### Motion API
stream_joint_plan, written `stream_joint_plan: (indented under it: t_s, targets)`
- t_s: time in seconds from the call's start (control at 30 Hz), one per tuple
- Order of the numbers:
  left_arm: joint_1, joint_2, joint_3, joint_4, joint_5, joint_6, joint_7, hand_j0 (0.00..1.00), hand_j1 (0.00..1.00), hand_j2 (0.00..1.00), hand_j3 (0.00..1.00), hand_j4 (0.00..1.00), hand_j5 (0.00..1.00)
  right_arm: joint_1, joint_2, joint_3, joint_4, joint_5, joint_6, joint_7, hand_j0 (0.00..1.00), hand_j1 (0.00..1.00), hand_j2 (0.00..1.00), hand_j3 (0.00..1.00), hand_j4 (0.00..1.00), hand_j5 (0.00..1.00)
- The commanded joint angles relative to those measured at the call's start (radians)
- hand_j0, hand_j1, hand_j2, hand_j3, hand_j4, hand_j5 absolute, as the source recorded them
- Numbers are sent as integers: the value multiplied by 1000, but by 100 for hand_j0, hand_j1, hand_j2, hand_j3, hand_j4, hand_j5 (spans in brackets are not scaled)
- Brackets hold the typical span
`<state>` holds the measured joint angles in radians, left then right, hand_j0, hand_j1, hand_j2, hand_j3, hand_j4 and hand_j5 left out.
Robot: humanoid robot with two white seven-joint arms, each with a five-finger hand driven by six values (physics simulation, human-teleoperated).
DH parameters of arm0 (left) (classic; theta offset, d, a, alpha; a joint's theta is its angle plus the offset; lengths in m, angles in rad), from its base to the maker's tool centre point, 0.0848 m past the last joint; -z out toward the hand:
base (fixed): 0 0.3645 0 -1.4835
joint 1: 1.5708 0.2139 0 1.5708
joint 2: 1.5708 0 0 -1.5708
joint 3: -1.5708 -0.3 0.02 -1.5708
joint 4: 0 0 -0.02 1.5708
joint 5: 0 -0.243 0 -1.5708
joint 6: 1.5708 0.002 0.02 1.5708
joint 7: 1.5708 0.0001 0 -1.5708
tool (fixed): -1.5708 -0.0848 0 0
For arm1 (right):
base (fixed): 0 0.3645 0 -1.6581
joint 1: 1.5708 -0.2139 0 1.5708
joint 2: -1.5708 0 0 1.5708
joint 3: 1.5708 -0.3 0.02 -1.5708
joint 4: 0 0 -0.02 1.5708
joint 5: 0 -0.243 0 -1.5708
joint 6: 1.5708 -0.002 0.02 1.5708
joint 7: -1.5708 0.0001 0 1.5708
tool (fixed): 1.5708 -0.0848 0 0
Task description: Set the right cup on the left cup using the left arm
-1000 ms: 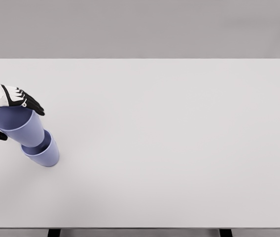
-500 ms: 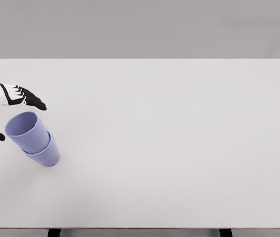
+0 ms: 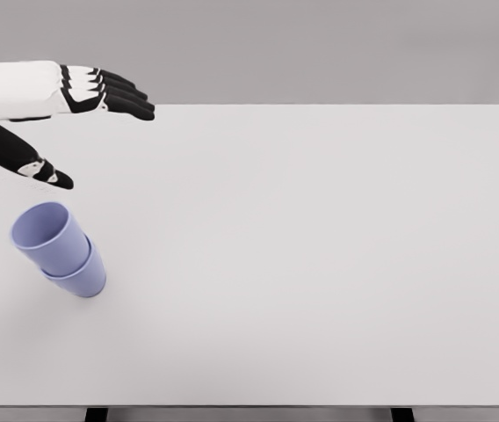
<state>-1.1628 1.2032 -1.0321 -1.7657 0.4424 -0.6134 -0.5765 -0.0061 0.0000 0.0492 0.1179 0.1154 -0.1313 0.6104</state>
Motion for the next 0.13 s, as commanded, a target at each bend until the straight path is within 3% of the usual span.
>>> stream_joint_plan:
  t_s: [0.0, 0.1]
  targets:
    - [0, -73, -6, 0, 10, 3, -3, 100, 100, 100, 100, 100, 100, 0, 0, 0, 0, 1, -1, 0, 100, 100, 100, 100, 100, 100]
    - [3, -169, -28, 0, 35, 3, -3, 100, 100, 100, 100, 100, 100, 0, 0, 0, 0, 1, -1, 0, 100, 100, 100, 100, 100, 100]
